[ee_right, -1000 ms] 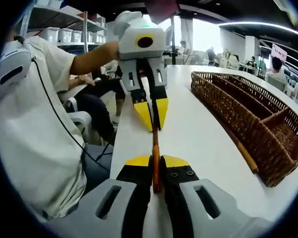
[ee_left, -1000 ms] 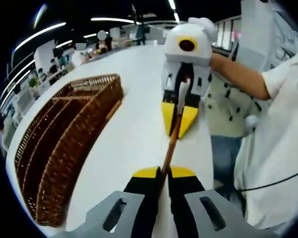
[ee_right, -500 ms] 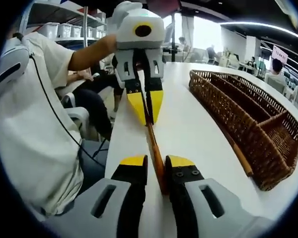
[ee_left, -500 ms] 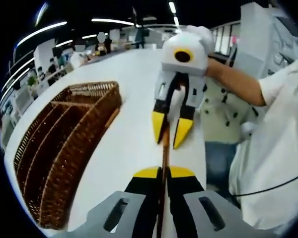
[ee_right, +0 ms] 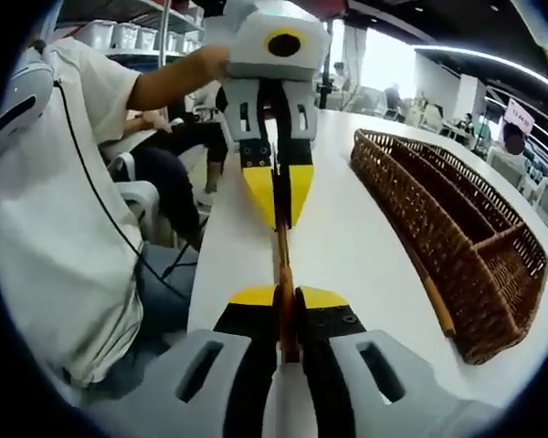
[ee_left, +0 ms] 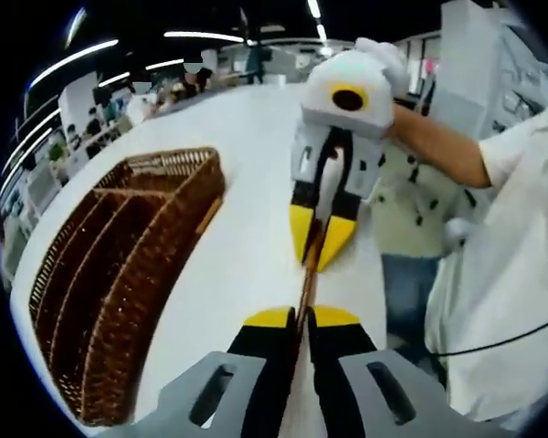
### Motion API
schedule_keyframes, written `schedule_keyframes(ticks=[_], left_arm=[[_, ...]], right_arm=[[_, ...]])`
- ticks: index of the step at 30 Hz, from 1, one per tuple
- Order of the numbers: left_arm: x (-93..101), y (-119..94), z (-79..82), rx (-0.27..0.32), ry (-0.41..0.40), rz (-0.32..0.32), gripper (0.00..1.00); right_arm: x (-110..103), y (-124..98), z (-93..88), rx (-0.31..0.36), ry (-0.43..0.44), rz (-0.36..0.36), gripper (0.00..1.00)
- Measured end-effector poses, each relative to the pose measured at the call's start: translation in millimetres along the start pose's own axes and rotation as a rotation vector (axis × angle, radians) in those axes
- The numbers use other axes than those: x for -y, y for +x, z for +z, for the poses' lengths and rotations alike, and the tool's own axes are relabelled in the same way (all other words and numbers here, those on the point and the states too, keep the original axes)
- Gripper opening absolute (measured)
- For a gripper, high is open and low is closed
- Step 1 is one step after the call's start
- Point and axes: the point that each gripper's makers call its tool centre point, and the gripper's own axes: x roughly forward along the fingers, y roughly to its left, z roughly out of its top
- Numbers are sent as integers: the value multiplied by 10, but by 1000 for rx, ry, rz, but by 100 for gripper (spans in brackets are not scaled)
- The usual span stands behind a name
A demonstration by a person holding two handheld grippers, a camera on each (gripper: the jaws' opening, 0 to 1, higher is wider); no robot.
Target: Arrange the knives, forks, and spoons in their matching storage slots by inserting each utensil handle-first until every utensil is classified and aligned in the correct compartment
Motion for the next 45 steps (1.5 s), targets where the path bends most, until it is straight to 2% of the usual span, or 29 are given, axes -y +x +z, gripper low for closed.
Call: schedule_keyframes(ticks=[6,9,10,13,15,18,20,21,22,24,26,27,28,29,30,31,32,33,35,36,38,39,40,41,44,45], left_arm=[[18,-7,-13,0,2,-10,9],[50,-4,-11,-1,-12,-33,26],[68,-15,17,10,7,-36,31],[85,-60,93,23,-17,-43,42],[82,-82,141,35,-13,-37,51],[120,-96,158,22,-10,-49,66],[113,-95,154,11,-3,-48,75],[107,-89,143,3,1,-47,79],[54,-33,81,1,4,-22,84],[65,-34,69,4,-11,-20,91],[99,-33,96,26,18,-3,96],[-18,-81,109,61,33,67,97],[-21,-97,76,50,34,68,98],[-128,-168,166,101,-10,172,98],[-163,-224,247,157,-31,214,99],[-186,-286,272,204,-69,296,99],[-207,-306,285,236,-84,336,100],[-244,-302,175,251,-167,378,100],[-335,-339,131,269,-195,410,100],[-522,-486,92,300,-201,468,100],[-611,-635,159,388,-190,536,100],[-617,-684,105,403,-241,535,100],[-678,-755,85,440,-266,567,100],[-776,-870,64,491,-293,642,100],[-804,-827,-34,472,-317,663,100],[-836,-780,-93,431,-314,674,100]], right_arm=[[2,-3,10,2,7,1,6],[18,-6,10,-5,-12,-2,6],[47,-12,7,-12,-6,-9,6],[83,8,13,-26,-14,-11,6],[117,17,20,-46,-17,-16,6],[130,39,23,-84,-21,-18,6],[134,45,25,-92,-34,-24,6],[134,49,36,-89,-77,-41,6],[106,46,32,-79,-94,-42,6],[98,50,36,-70,-81,-42,6],[91,26,19,-68,-53,-54,6],[120,-10,3,-58,-42,-65,6],[116,-18,2,-55,-33,-67,6],[133,-53,20,-30,4,-82,6],[145,-62,6,-25,35,-85,6],[154,-91,-8,-12,63,-86,6],[160,-104,6,-4,77,-92,6],[167,-120,14,2,84,-102,6],[172,-139,18,8,91,-112,6],[215,-172,-24,0,114,-141,6],[287,-206,-100,-20,124,-186,6],[303,-239,-127,-3,167,-184,6],[328,-270,-136,9,180,-202,6],[370,-294,-165,-2,196,-242,6],[391,-353,-166,20,258,-296,6],[383,-358,-169,20,273,-303,6]])
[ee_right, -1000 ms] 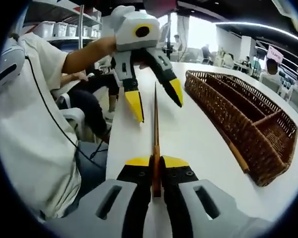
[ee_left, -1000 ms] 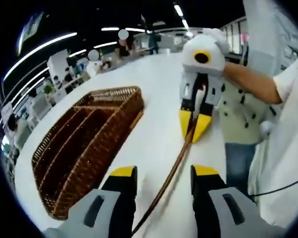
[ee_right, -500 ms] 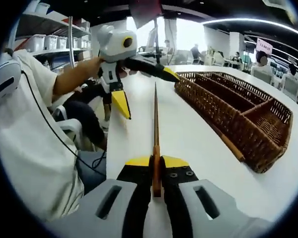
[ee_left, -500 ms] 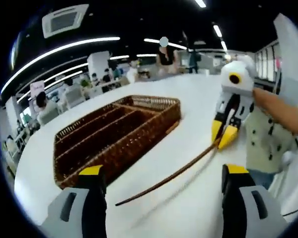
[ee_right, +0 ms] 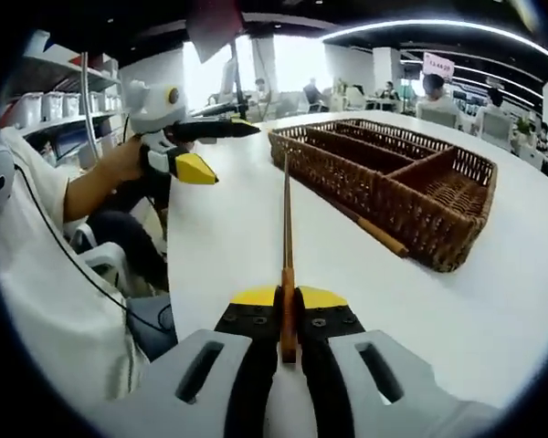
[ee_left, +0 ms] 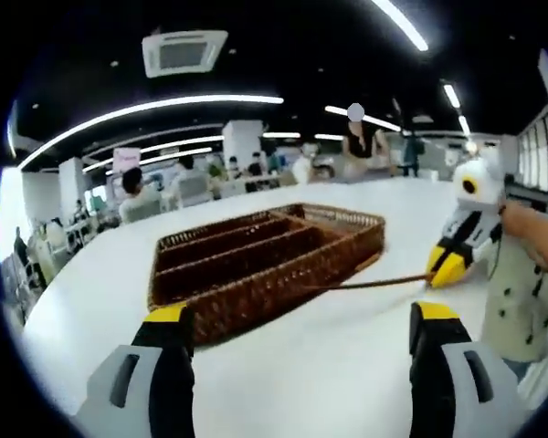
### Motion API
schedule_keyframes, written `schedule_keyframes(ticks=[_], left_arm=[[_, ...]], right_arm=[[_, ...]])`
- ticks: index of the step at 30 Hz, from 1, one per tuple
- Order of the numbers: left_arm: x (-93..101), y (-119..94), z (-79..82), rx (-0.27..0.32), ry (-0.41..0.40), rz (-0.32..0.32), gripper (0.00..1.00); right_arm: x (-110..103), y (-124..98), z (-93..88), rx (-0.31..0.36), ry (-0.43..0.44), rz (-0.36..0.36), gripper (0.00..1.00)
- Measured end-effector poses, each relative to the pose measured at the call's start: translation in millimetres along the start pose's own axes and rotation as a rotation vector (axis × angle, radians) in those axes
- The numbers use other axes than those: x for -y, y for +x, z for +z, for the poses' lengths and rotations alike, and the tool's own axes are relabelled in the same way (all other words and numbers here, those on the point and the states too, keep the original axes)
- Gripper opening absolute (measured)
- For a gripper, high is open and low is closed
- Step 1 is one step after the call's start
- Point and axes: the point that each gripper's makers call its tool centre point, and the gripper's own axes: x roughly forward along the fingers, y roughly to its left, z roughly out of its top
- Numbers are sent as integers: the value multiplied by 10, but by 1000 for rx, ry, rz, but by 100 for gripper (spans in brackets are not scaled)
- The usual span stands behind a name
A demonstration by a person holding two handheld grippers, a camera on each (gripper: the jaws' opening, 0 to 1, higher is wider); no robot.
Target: Arrange the knives, forks, and spoons in their matching storage slots by inserting each utensil handle-first until every utensil is classified and aligned in the correct compartment
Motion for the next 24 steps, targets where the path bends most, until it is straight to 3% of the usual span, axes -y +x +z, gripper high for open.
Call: schedule_keyframes(ticks=[4,7,9,12,19,24], left_arm=[[94,23,-23,4,12,7,100],[42,31,-66,-23,38,25,100],[0,21,-46,-9,37,45,100],[-37,22,-59,-3,-7,49,100],[-106,38,-86,0,2,106,100],[-16,5,-164,1,-18,127,100]], right_arm=[[-11,-47,14,11,39,-27,6],[42,-123,41,27,85,-73,6],[81,-184,69,42,117,-105,6],[147,-245,111,58,135,-116,6],[162,-261,196,79,152,-135,6],[168,-316,328,90,162,-161,6]])
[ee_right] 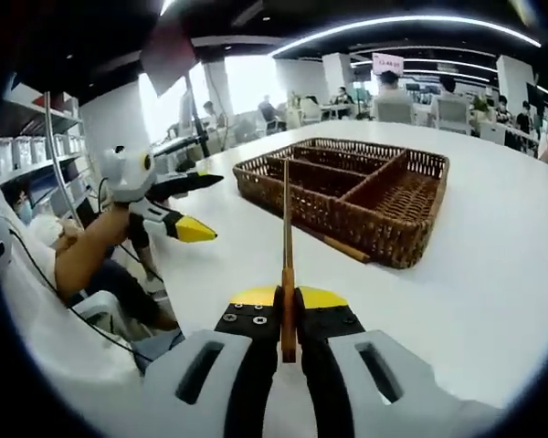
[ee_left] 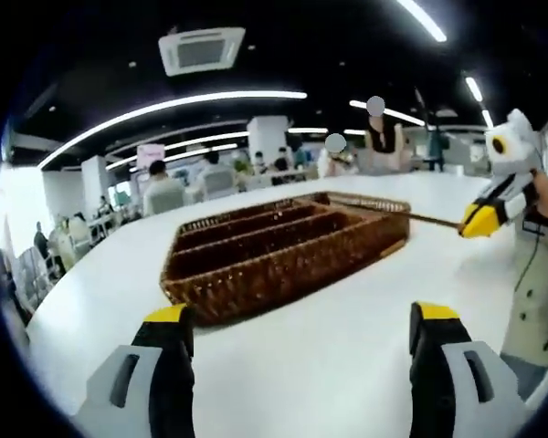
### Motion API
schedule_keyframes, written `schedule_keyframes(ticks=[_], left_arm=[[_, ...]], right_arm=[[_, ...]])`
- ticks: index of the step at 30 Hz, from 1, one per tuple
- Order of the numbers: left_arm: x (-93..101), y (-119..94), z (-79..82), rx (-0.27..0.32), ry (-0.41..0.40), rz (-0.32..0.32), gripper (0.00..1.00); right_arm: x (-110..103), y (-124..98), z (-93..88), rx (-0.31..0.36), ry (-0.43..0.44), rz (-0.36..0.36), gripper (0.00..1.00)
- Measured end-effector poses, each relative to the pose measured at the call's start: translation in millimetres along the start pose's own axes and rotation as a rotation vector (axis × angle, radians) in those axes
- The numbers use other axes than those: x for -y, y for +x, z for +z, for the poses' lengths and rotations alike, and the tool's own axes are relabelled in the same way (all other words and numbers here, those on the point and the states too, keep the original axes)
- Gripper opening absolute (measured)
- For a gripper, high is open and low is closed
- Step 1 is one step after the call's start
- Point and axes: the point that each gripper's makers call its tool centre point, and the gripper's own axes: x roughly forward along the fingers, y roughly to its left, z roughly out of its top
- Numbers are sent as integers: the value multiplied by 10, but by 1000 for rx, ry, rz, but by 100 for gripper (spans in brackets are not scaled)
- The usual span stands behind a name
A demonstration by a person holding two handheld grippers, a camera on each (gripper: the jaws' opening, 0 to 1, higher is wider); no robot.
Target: Arrange the knives, forks, and spoons in their matching storage slots by inserting each utensil handle-first until every utensil is classified and aligned in the correct compartment
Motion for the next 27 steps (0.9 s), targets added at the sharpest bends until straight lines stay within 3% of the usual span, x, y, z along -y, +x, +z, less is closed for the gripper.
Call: schedule_keyframes(ticks=[4,6,9,14,19,25,27], left_arm=[[41,-12,-64,-15,19,-3,100],[71,-17,-50,10,-26,-18,100],[177,-30,-109,-15,-84,-53,100],[64,-73,-107,-12,-57,-12,100],[42,-99,-122,-6,-60,-7,100],[-8,-130,-148,-10,-51,-1,100],[1,-134,-155,-7,-47,-1,100]], right_arm=[[18,-54,165,24,17,-28,6],[60,-63,227,23,21,-46,6],[129,-52,283,26,39,-81,6],[236,-21,371,13,46,-138,6],[456,45,442,-22,13,-228,6],[603,77,572,-14,32,-279,6],[653,90,604,-19,-6,-315,6]])
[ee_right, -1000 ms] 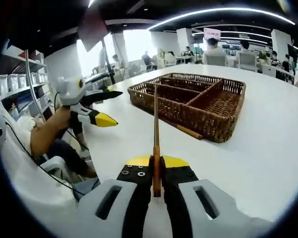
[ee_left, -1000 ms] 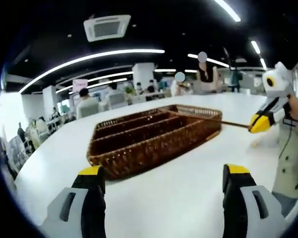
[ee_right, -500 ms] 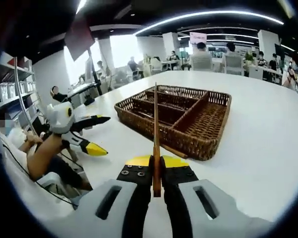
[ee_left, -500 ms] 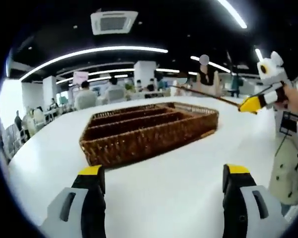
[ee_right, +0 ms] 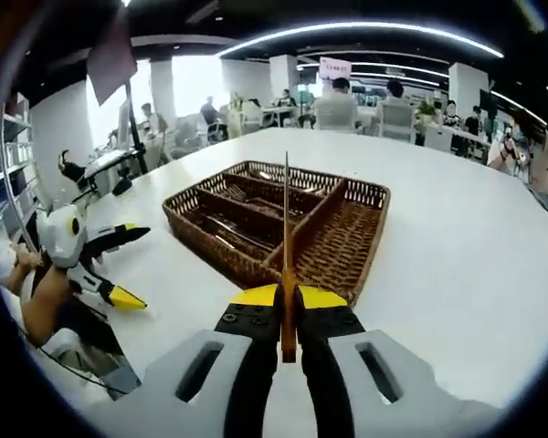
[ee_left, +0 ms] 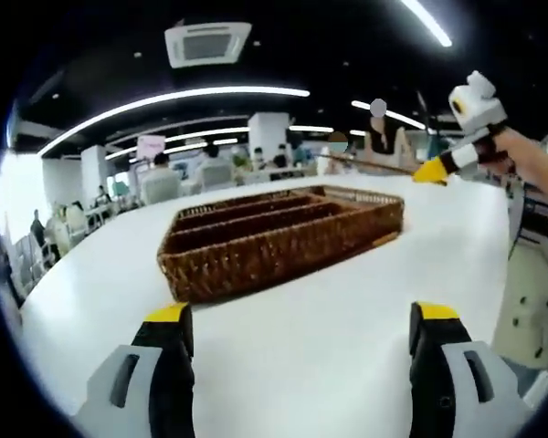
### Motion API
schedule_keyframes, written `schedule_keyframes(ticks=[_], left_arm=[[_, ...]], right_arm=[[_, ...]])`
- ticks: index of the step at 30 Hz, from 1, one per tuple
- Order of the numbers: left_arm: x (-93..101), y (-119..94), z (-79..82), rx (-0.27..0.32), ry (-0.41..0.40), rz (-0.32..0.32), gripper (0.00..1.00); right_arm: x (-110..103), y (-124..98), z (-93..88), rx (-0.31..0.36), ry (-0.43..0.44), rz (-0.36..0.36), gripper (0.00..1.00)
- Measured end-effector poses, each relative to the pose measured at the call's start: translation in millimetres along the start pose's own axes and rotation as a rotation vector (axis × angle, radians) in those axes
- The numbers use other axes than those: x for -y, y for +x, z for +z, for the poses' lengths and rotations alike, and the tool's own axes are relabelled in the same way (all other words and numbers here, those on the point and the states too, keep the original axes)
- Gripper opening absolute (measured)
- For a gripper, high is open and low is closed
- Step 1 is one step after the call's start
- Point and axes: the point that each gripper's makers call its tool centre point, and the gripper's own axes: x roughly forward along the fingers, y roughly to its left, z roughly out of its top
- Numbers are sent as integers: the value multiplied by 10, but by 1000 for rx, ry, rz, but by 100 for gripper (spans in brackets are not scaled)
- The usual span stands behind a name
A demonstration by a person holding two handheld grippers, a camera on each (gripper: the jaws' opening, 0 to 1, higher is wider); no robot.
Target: Arrange the knives, forks, and spoons in their matching storage slots by inserting each utensil handle-first until every utensil is classified and aligned in the correct compartment
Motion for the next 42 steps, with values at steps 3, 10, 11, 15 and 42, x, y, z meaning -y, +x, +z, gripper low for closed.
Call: schedule_keyframes(ticks=[3,10,11,15,42], left_arm=[[10,-7,1,13,-9,-5,100],[-20,-10,-34,10,-7,-1,100],[-10,-11,-41,10,-11,-7,100],[-3,-24,-58,6,-4,-16,100],[2,-145,-92,15,-15,-34,99]], right_arm=[[29,66,52,-11,4,-2,6],[114,174,127,-38,32,-38,6],[102,200,122,-48,38,-27,6],[190,352,165,-58,54,-31,6],[481,809,-127,-190,251,-182,6]])
